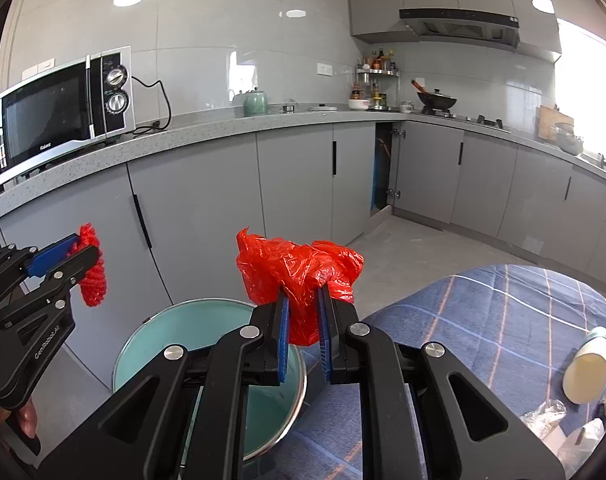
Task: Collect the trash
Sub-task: 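Carry both red items over the teal wastebasket and open both tools, then move both tools back to the trash pile on the table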
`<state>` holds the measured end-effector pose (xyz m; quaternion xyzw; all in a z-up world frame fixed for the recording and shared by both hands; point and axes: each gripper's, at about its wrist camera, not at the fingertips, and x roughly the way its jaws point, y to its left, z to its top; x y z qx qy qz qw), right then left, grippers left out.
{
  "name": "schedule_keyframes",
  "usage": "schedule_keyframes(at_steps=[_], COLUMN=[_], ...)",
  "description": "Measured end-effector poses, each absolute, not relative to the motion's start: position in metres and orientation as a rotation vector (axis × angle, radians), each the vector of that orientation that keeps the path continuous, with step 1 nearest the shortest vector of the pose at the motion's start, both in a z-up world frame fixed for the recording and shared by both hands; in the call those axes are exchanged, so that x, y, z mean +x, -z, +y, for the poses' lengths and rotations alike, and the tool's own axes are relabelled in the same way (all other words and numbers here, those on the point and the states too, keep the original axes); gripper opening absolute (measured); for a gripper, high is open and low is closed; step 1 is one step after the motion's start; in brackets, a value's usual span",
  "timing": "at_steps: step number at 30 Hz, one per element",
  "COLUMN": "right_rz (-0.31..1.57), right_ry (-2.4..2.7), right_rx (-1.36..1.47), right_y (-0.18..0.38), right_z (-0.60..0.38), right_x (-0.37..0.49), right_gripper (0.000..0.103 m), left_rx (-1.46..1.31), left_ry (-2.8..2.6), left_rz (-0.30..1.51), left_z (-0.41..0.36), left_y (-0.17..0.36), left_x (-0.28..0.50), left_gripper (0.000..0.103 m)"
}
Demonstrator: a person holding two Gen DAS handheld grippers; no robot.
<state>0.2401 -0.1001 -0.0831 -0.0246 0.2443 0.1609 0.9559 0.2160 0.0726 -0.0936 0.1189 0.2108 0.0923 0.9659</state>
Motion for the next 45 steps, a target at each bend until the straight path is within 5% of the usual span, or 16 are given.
schedule_keyframes(at_steps=[7, 9, 10, 11, 14, 18, 35, 45], right_rz=[0.509, 0.524, 0.531, 0.539, 0.553, 0.565, 0.518, 0.468], right_ry=[-0.374, -0.396, -0.404, -0.412, -0.429, -0.426, -0.369, -0.178], right_rx=[-0.065, -0.070, -0.074, -0.080, -0.080, -0.068, -0.067, -0.060], right_y=[0.087, 0.090, 0.091, 0.093, 0.096, 0.097, 0.067, 0.049], right_z=[-0.089, -0.086, -0.084, -0.082, -0.079, -0.080, -0.106, -0.194], right_x=[0.241, 0.242, 0.243, 0.243, 0.243, 0.241, 0.193, 0.116], right_gripper=[0.014, 0.015, 0.016, 0.020, 0.038, 0.044, 0.050, 0.057], left_rx=[0.230, 0.238, 0.239, 0.239, 0.238, 0.232, 0.250, 0.318], left_ry=[-0.164, -0.161, -0.170, -0.176, -0.174, -0.187, -0.197, 0.002], left_rz=[0.437, 0.435, 0.429, 0.420, 0.422, 0.422, 0.398, 0.400], left_z=[0.072, 0.070, 0.070, 0.069, 0.070, 0.073, 0.063, -0.018], left_y=[0.096, 0.096, 0.096, 0.095, 0.096, 0.096, 0.081, 0.095], left_x=[0.216, 0.216, 0.215, 0.214, 0.214, 0.214, 0.188, 0.153], left_gripper=[0.025, 0.039, 0.058, 0.065, 0.066, 0.075, 0.086, 0.091])
